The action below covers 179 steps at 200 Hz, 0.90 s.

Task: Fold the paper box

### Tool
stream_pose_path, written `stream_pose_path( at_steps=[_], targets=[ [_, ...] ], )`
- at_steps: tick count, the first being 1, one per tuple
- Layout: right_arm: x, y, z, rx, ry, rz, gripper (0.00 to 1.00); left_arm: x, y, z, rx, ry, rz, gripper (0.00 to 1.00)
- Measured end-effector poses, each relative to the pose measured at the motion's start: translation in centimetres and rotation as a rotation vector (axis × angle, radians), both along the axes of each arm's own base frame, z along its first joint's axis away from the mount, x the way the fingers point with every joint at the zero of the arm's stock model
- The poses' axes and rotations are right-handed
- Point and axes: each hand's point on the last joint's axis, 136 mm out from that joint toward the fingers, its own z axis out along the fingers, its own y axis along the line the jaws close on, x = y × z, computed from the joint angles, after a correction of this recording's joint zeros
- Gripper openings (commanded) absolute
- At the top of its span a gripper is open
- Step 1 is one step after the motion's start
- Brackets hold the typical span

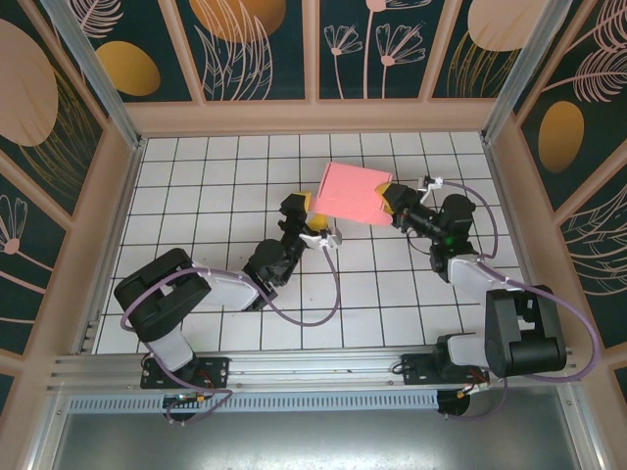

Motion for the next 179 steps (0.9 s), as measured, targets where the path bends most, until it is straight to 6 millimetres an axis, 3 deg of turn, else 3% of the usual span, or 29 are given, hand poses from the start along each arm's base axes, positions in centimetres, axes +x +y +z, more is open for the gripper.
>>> stream_pose_path(
  at_steps=[20, 91, 155, 179],
  targets=[
    [-0.1, 0.1, 0.0, 0.007, 0.003, 0.005, 0.43, 0.1, -0.2, 0.6, -0.006, -0.027, 0.002, 0.81],
    [-0.6, 0.9, 0.9, 0.043, -0.016, 0.036, 0.43, 0.5, -0.8, -1.3, 0.078, -0.045, 0.012, 0.74],
    [-0.9, 1.3, 1.0, 0.045, -0.018, 0.051, 0.43, 0.8, -1.1, 0.1, 0.066, -0.089, 0.020, 0.60],
    [-0.9, 1.3, 1.1, 0.046, -0.020, 0.055, 0.43, 0.8, -1.1, 0.1, 0.072, -0.094, 0.023, 0.48]
  ],
)
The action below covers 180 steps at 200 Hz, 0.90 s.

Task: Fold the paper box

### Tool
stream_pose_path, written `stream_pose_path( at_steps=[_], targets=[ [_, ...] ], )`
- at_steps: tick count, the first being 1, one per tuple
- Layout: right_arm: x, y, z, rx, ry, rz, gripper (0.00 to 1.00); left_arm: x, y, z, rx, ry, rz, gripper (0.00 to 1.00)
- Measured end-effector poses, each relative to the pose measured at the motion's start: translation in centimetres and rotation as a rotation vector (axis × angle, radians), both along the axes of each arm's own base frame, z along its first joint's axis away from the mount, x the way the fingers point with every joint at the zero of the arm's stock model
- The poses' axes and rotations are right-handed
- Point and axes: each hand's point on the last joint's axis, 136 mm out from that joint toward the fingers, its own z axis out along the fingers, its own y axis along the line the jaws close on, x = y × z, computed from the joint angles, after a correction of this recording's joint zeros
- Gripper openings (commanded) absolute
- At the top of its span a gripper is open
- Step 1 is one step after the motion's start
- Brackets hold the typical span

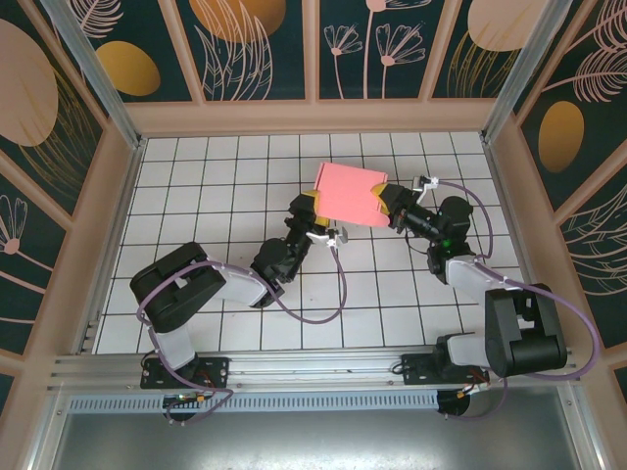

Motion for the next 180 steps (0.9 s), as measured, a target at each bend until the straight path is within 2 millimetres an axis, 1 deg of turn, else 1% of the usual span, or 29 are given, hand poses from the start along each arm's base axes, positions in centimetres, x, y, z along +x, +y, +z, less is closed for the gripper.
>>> stream_pose_path(
  at_steps=[50, 91, 108, 130, 152, 180],
  targets=[
    [0.0, 0.0, 0.1, 0.002, -0.005, -0.001, 0.45, 0.0, 0.0, -0.1, 0.022, -0.006, 0.008, 0.34],
    [-0.1, 0.3, 0.1, -0.003, -0.008, 0.004, 0.58, 0.0, 0.1, -0.7, 0.022, 0.014, 0.005, 0.30],
    [-0.1, 0.3, 0.0, -0.013, -0.018, 0.005, 0.66, 0.0, 0.2, -0.9, 0.018, 0.040, 0.002, 0.29],
    [0.0, 0.3, -0.3, -0.034, -0.025, 0.001, 0.75, -0.2, 0.4, -0.7, -0.004, 0.094, -0.012, 0.27],
    [0.0, 0.2, -0.3, -0.075, -0.047, -0.009, 0.79, -0.6, 0.6, -0.6, -0.017, 0.179, -0.032, 0.27],
    [0.0, -0.3, 0.1, -0.146, -0.089, -0.042, 0.82, -0.9, 0.5, -1.2, -0.035, 0.300, -0.058, 0.25]
  ],
)
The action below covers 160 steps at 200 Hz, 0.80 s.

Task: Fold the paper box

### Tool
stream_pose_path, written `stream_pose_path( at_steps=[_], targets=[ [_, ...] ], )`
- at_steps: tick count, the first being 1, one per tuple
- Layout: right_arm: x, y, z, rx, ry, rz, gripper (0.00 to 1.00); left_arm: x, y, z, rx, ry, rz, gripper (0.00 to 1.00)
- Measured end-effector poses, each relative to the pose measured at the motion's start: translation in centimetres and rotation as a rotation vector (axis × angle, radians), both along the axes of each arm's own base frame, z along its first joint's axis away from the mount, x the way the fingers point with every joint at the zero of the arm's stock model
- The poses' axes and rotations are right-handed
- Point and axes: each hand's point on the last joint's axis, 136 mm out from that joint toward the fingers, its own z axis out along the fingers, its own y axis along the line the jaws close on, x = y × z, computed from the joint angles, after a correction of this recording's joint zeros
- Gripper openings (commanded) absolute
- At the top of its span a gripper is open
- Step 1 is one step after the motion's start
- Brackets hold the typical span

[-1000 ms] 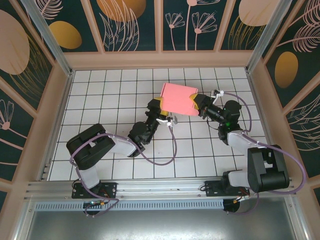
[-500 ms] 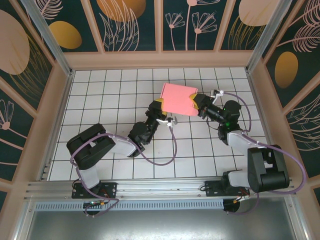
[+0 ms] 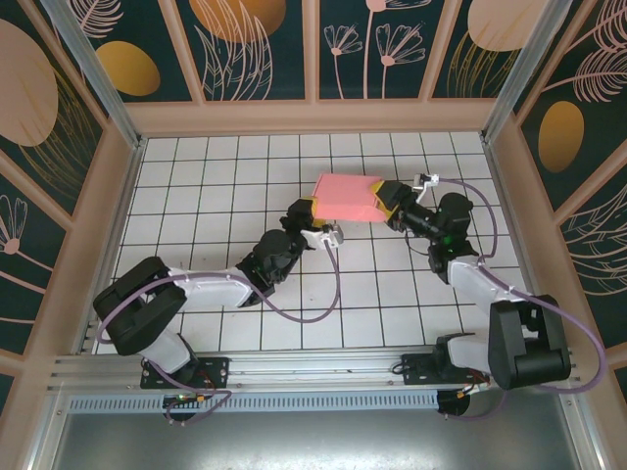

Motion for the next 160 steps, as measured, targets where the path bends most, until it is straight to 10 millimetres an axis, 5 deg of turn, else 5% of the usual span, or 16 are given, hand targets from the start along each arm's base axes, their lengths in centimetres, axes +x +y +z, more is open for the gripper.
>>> stream_pose_path(
  at_steps=[95, 160],
  targets=[
    [-0.6, -3.2, -3.0, -0.252, 0.022, -0.116, 0.85, -0.3, 1.2, -3.5, -0.046, 0.357, 0.001, 0.24],
    [-0.6, -5.8, -1.8, -0.521, -0.117, -0.222, 0.78, -1.6, 4.4, -7.6, 0.021, 0.637, 0.058, 0.22]
  ],
)
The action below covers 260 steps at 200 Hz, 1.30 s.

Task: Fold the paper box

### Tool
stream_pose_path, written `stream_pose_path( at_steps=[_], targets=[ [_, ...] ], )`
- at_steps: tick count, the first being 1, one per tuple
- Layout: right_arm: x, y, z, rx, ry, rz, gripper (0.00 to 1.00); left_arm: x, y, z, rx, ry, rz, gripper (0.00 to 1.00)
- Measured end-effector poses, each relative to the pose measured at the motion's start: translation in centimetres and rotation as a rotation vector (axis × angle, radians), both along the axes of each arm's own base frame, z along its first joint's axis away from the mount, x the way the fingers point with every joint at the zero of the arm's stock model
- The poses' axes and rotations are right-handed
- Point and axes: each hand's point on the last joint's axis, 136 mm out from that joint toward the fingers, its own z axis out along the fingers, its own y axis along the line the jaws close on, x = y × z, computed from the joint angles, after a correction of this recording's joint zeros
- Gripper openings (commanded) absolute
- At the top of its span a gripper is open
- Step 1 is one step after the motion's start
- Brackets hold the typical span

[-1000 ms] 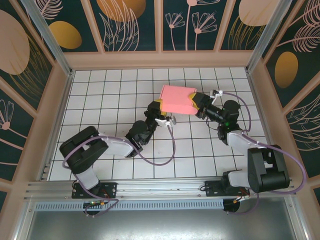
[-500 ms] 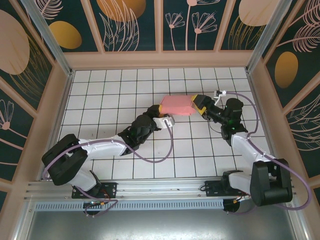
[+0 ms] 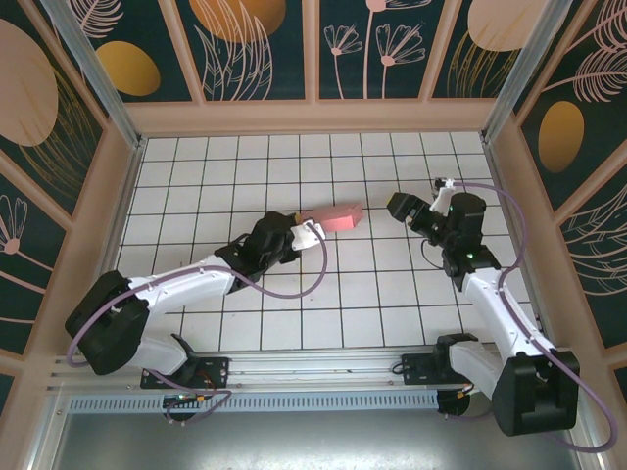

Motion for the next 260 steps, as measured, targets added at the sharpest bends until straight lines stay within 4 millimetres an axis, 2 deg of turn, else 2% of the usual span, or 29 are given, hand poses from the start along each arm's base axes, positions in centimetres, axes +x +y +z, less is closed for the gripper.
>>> stream_pose_path(
  at_steps=[38, 62, 103, 140, 162, 190, 223, 245, 260],
  targets=[
    [0.1, -0.1, 0.6, -0.121, -0.068, 0.035, 0.76, -1.6, 1.1, -1.2, 0.050, 0.150, 0.005, 0.23],
    [-0.3, 0.8, 0.8, -0.178, -0.117, 0.095, 0.71, -2.7, 1.6, -1.4, 0.064, 0.230, -0.007, 0.23],
    [-1.9, 4.5, 1.2, -0.255, -0.210, 0.260, 0.69, -4.6, 2.2, -2.2, 0.089, 0.353, -0.035, 0.22],
    [-4.7, 8.5, 1.4, -0.361, -0.292, 0.452, 0.69, -5.7, 2.5, -3.2, 0.106, 0.443, -0.036, 0.22],
    [-6.3, 10.2, 1.5, -0.440, -0.353, 0.555, 0.64, -6.5, 2.7, -4.0, 0.129, 0.506, -0.037, 0.22],
    [-7.7, 11.0, 0.1, -0.534, -0.372, 0.652, 0.61, -6.7, 2.7, -4.1, 0.147, 0.542, -0.029, 0.22],
    [-7.8, 11.5, -2.5, -0.629, -0.320, 0.728, 0.56, -6.6, 2.7, -4.4, 0.176, 0.585, -0.013, 0.21],
    [-7.9, 11.7, -4.4, -0.677, -0.276, 0.770, 0.38, -6.5, 2.5, -4.5, 0.184, 0.597, -0.008, 0.21],
    [-7.9, 11.6, -5.4, -0.702, -0.253, 0.789, 0.37, -6.5, 2.5, -4.5, 0.186, 0.599, -0.008, 0.21]
  ],
)
